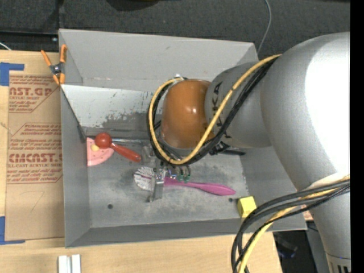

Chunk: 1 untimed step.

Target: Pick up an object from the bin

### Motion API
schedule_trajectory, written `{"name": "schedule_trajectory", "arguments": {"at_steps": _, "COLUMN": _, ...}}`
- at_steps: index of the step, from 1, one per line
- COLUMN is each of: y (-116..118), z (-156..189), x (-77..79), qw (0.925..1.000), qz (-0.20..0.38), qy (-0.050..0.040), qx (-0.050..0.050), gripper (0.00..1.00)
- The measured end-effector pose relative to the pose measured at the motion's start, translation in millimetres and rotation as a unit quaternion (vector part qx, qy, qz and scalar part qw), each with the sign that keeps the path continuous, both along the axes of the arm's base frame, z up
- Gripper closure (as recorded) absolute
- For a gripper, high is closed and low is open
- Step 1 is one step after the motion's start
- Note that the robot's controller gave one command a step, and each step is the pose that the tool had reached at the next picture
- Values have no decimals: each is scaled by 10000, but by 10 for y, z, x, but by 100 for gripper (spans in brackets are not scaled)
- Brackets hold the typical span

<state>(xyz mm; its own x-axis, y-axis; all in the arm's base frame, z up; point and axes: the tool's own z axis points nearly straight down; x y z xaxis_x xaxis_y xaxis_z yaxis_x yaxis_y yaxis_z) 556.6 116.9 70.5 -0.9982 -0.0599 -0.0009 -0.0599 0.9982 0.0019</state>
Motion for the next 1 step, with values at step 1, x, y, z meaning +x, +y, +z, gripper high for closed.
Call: {"name": "schedule_trajectory", "arguments": {"at_steps": 1, "y": -70, "z": 387, "x": -219, "qw": 9999, "qz": -108, "qy": -65, "qx": 42, "gripper": 0}}
